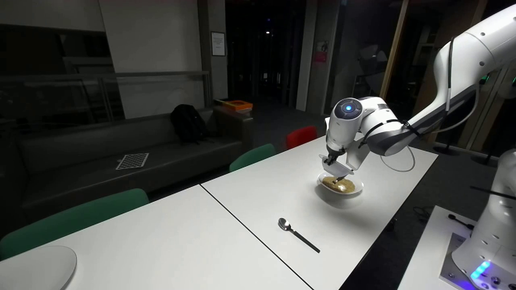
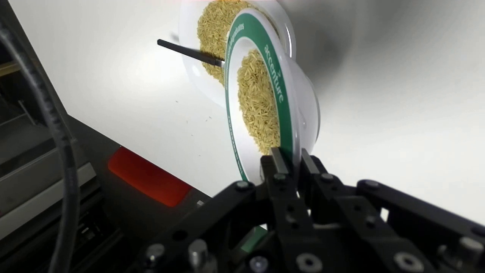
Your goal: Put the spoon in the left bowl on the table, then pour the contents from the left bowl to the right bowl
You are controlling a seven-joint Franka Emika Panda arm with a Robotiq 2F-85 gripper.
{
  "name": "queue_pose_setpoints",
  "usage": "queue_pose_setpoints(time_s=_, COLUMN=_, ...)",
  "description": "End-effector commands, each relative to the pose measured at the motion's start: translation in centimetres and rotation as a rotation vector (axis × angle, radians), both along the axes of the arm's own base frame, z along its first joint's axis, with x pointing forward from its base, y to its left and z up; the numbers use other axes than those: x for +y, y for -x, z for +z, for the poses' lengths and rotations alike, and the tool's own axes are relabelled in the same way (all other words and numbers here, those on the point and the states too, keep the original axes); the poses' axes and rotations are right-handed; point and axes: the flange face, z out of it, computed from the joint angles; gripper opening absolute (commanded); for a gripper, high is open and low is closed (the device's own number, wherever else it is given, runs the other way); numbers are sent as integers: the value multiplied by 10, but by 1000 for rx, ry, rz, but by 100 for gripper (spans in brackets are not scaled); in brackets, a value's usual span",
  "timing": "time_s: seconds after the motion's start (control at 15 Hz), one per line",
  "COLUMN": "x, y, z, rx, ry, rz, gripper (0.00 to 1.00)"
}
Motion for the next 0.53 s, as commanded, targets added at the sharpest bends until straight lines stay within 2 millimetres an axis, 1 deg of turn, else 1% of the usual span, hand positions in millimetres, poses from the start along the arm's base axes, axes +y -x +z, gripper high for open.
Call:
queue_pose_setpoints(time_s=0.0, x=-11, y=8, z=18, rx=15, ry=-47, rz=57, gripper=3)
queue_pose_setpoints(time_s=0.13, x=-11, y=9, z=21, rx=27, ry=-69, rz=73, gripper=3)
queue_pose_setpoints(time_s=0.2, x=-2, y=0, z=8, rx=27, ry=-44, rz=40, gripper=11)
queue_pose_setpoints(time_s=0.47, x=-2, y=1, z=11, rx=31, ry=-54, rz=48, gripper=11)
